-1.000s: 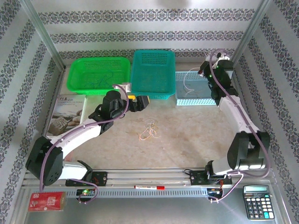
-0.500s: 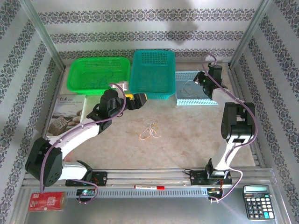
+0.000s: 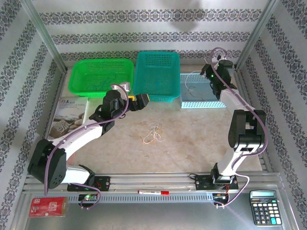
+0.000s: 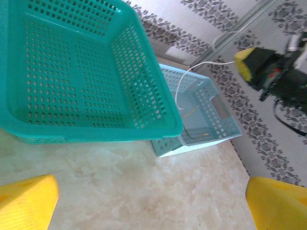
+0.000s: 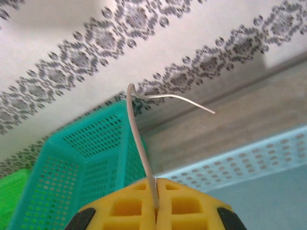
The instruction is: Untangle the cables
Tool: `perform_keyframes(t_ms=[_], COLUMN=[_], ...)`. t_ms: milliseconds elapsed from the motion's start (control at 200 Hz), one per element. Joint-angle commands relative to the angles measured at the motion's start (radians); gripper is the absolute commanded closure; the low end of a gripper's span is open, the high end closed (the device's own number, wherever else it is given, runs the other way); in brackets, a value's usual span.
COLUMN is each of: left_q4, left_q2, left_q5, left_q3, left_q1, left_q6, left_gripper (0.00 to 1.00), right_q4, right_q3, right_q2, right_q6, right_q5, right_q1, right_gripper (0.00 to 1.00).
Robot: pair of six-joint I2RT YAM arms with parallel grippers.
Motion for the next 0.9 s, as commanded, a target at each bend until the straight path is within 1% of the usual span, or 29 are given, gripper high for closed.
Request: perform_keyframes(t_ms=[0, 120, 335, 410, 540, 729, 824, 899], left_q4=[0.034, 0.058, 0.079, 0.09, 0.084, 0.024, -0.001, -0.016], left_q2=[0.039, 0.064, 0.1, 0.104, 0.087, -0.008, -0.054, -0.084], left_q5=[0.004, -0.002, 0.008, 0.013, -0.005, -0.085, -0.105, -0.111], left_q3=[0.042, 0.045, 0.047, 0.043, 0.03, 0.005, -0.005, -0.013], left_q1=[0.03, 0.064, 0.098, 0.1, 0.103, 0.111, 0.112, 0.114], left_q6=[0.006, -0.011, -0.028, -0.039, -0.052, -0.047, -0.043, -0.044], left_gripper=[0.0, 0.0, 0.0, 0.0, 0.0, 0.0, 0.0, 0.0], right_q4=[0.104, 0.14, 0.124, 0.095, 0.088, 0.081, 0.079, 0.042], right_q3=[0.081, 0.15, 0.316, 0.383, 0.465, 0.546, 0.568, 0.603], right_q2=[-0.012, -0.007, 0.042, 0.093, 0.206, 0.377, 0.443, 0.493], right_q6=[0.051, 0.051, -0.033, -0.049, -0.017, 0.028, 0.042, 0.053], right_q5=[-0.068, -0.102, -0.129, -0.146, -0.167, -0.197, -0.199, -0.211], right_q1=[0.003, 0.052, 0.182, 0.213, 0.243, 0.273, 0.285, 0.295], right_gripper=[1.0, 1.0, 1.0, 1.0, 1.0, 1.0, 1.0, 1.0])
